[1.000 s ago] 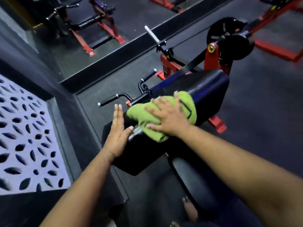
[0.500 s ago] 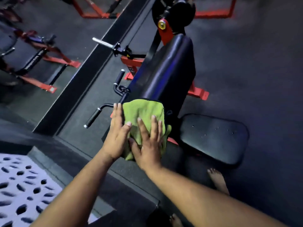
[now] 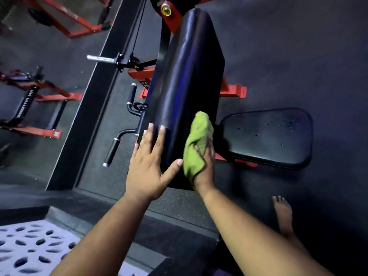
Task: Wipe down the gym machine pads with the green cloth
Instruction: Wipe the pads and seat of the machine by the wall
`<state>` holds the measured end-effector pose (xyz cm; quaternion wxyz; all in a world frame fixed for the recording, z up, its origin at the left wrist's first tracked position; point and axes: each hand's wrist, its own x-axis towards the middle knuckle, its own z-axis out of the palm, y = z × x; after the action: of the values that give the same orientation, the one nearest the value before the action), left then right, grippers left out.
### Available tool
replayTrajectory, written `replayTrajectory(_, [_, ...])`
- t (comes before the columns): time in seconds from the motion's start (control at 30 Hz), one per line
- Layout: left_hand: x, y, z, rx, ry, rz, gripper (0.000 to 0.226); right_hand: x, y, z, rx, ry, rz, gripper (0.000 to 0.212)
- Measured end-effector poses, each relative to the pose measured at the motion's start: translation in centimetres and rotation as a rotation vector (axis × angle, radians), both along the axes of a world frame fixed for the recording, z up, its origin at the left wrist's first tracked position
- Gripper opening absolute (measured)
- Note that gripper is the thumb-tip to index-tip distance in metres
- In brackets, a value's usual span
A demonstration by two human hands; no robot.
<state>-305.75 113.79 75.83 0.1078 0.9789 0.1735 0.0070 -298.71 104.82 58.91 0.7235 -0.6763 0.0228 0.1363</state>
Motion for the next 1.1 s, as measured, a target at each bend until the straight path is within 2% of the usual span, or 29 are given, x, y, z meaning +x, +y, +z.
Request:
replayTrajectory(0.07, [0.0,-0.1,0.2,0.004,0.005,0.006,0.094,0.9,0.1,-1.7,0.152,0.279,-0.061,0.053])
replayTrajectory(0.1, [0.0,-0.1,0.2,0.002,0.005,0.012,0.094,1.3,0.4,-1.1,0.129,0.34,-0.083,0.059])
replayTrajectory(0.13, [0.0,-0.1,0.3,-0.002,0.002,0.014,0.095,1.3,0.5,0.5,0.04,0.311,-0.093,0.077])
replayTrajectory(0.17, [0.0,-0.1,0.2,-0.007,0.003,0.014,0.095,0.9,0.7,2.4,-0.033,0.219,-0.078,0.09])
replayTrajectory(0.2, [0.1,-0.1,0.2,-0.012,0.002,0.011,0.096,0.5,0.9,4.5,-0.085,0.068,-0.058,0.089])
replayTrajectory(0.3, [0.2,0.0,0.4,-0.037,0.002,0.01,0.097,0.8,1.7,8.9,-0.186,-0.257,0.005,0.067])
replayTrajectory(0.37, [0.2,0.1,0.4,-0.047,-0.001,0.002,0.096,2.7,1.7,8.2,-0.1,-0.36,0.035,0.065])
replayTrajectory(0.4, [0.2,0.2,0.3,-0.041,0.001,-0.003,0.095,3.9,1.5,6.4,-0.024,-0.323,0.036,0.065])
replayTrajectory(0.43, [0.1,0.2,0.3,-0.031,0.006,-0.004,0.094,5.2,1.4,4.3,0.079,-0.183,-0.001,0.065])
replayTrajectory(0.5, [0.1,0.2,0.2,-0.021,0.023,0.007,0.094,7.8,1.3,0.0,0.276,0.237,-0.073,0.065])
replayTrajectory(0.57, [0.2,0.1,0.4,-0.013,0.05,0.017,0.094,8.8,1.4,-2.3,0.231,0.453,-0.073,0.071])
replayTrajectory(0.6, [0.1,0.1,0.5,-0.011,0.065,0.021,0.094,8.6,1.4,-1.5,0.122,0.432,-0.07,0.077])
replayTrajectory(0.67, [0.2,0.0,0.9,-0.021,0.101,0.051,0.093,6.8,1.5,3.1,-0.084,0.143,-0.054,0.081])
replayTrajectory(0.77, [0.8,-0.3,1.4,-0.075,0.147,0.11,0.095,5.4,2.3,9.1,-0.164,-0.326,0.026,0.067])
replayTrajectory(0.8, [1.4,-0.2,1.6,-0.085,0.158,0.124,0.097,6.3,2.9,10.2,-0.212,-0.42,0.08,0.064])
replayTrajectory(0.9, [4.5,0.0,2.1,-0.04,0.172,0.141,0.1,12.2,3.9,9.4,-0.204,-0.484,0.15,0.058])
replayTrajectory(0.93, [5.8,0.1,2.1,-0.019,0.179,0.129,0.1,14.8,4.2,7.5,-0.168,-0.423,0.119,0.055])
replayTrajectory(0.97, [7.0,0.3,2.1,-0.005,0.189,0.119,0.101,17.3,4.3,5.6,-0.084,-0.212,0.084,0.053])
replayTrajectory(1.03, [9.7,0.9,2.0,0.01,0.204,0.111,0.105,22.0,4.7,2.2,0.165,0.38,-0.034,0.049])
replayTrajectory(1.07, [10.8,1.1,2.0,0.014,0.21,0.102,0.106,22.8,4.5,1.1,0.187,0.513,-0.051,0.056])
replayTrajectory(1.1, [11.7,1.3,1.9,0.013,0.212,0.097,0.107,22.1,4.0,1.3,0.114,0.472,-0.026,0.068])
